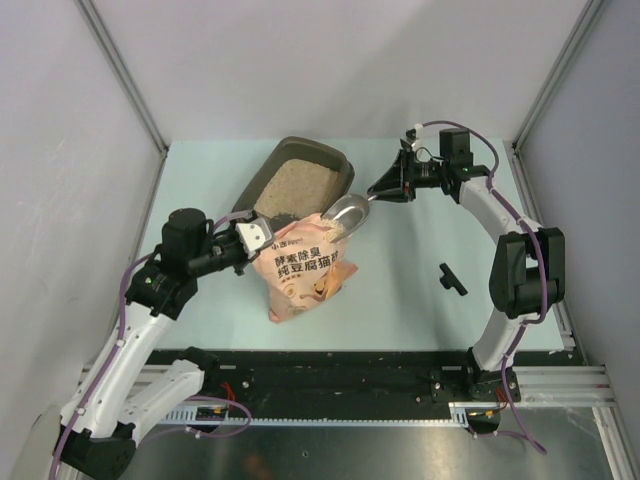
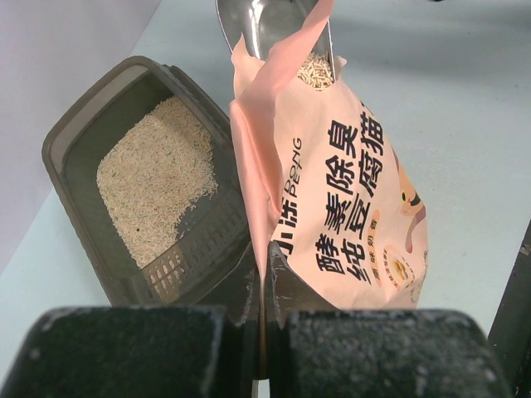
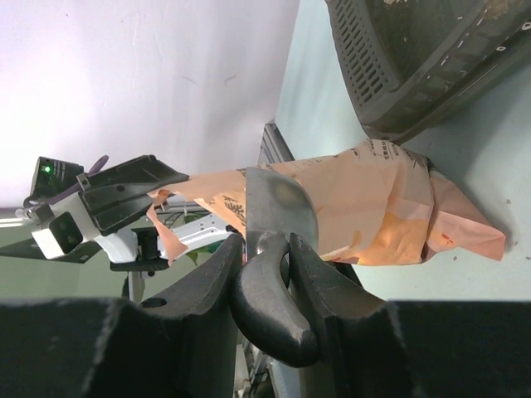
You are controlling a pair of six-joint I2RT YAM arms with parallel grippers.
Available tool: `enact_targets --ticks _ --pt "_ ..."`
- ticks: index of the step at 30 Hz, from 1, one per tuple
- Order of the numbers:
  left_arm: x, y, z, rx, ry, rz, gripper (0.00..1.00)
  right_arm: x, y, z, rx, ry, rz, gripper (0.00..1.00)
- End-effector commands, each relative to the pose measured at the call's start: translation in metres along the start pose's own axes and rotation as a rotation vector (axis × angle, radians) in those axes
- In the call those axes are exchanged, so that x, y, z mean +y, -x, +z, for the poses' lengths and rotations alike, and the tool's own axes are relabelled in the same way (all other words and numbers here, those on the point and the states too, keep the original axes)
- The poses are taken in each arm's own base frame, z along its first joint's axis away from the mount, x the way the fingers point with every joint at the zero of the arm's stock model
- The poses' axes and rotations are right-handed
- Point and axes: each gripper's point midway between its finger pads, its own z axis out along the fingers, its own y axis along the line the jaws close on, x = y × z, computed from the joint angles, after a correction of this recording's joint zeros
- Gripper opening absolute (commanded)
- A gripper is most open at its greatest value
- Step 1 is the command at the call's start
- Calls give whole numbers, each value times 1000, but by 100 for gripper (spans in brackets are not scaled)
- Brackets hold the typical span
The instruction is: Fill the litter box with clean litter
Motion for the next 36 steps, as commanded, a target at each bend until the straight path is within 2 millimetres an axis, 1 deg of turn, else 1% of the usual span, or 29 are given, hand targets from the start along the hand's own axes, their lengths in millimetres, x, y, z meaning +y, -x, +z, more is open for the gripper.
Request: enact_targets --ticks 1,11,14,24,32,36 --pt "5 6 -5 -8 23 35 0 25 -5 -10 13 56 -27 0" --pt "6 6 -5 -7 24 34 0 20 -2 -18 -1 50 -32 0" --pt "6 6 -5 -7 22 33 0 21 0 -21 -3 57 -35 0" --pt "7 5 -5 -4 30 34 0 25 -2 -22 11 82 -39 0" --pt "9 5 -5 1 35 36 0 29 6 -21 15 124 -51 0" --pt "10 5 -6 5 45 36 0 27 11 -21 18 137 -31 0"
